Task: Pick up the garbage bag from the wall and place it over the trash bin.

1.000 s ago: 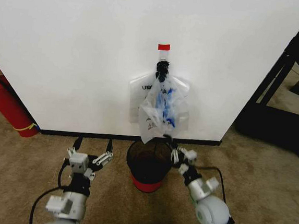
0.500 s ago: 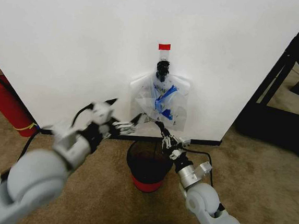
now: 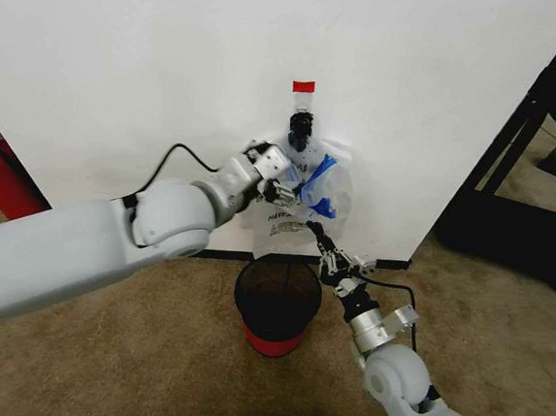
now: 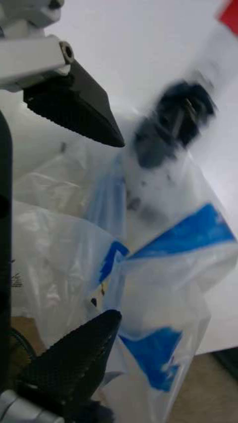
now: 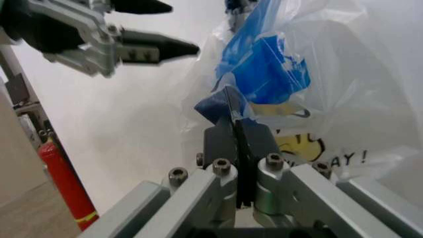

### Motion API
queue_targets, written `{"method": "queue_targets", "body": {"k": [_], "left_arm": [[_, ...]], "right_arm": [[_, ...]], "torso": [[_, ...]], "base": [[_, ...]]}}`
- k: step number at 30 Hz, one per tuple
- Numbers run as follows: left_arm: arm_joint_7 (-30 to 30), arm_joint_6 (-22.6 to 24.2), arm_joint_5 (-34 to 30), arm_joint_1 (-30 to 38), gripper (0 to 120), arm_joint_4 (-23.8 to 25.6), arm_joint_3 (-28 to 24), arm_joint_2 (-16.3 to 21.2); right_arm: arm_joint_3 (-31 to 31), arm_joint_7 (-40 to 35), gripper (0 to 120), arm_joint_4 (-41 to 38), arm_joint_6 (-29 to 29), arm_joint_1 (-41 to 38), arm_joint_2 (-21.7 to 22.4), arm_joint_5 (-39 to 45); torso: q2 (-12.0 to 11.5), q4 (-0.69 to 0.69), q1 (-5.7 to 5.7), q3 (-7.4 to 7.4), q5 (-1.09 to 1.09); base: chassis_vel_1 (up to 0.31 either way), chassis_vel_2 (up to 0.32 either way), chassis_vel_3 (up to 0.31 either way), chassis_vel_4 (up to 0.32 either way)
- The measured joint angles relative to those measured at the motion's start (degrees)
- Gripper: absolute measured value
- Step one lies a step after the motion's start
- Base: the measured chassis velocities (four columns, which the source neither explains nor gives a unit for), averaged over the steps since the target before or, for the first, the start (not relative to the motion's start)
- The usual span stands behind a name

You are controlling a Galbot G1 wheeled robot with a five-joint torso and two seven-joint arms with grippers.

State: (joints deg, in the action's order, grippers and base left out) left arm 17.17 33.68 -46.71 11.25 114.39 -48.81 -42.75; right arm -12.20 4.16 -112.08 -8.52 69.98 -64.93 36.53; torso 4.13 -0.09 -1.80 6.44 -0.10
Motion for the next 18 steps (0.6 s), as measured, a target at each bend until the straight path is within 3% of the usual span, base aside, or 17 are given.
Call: {"method": "queue_targets", "body": {"k": [5, 13, 18], "left_arm": [[-0.9, 1.9, 0.2, 4.6, 95, -1.9, -4.9, -1.3], [-0.7, 5.8, -3.8, 6.4, 91, -3.0, -7.4, -3.6], [-0.2, 8.1, -7.3, 7.9, 74, -4.6, -9.0, -5.7]], "right_arm": [[-1.2, 0.1, 0, -1.1, 0.0, 0.9, 0.6, 0.3], [-2.0, 0.2, 0, -1.6, 0.0, 1.1, 1.3, 0.3], [-1.8, 0.2, 0, -1.6, 0.0, 1.2, 1.3, -0.2]], "torso": [[0.0, 0.01, 0.0, 0.0, 0.0], [0.0, 0.0, 0.0, 0.0, 0.0], [0.0, 0.0, 0.0, 0.0, 0.0]], "base": [[0.0, 0.0, 0.0, 0.0], [0.0, 0.0, 0.0, 0.0], [0.0, 0.0, 0.0, 0.0]]}}
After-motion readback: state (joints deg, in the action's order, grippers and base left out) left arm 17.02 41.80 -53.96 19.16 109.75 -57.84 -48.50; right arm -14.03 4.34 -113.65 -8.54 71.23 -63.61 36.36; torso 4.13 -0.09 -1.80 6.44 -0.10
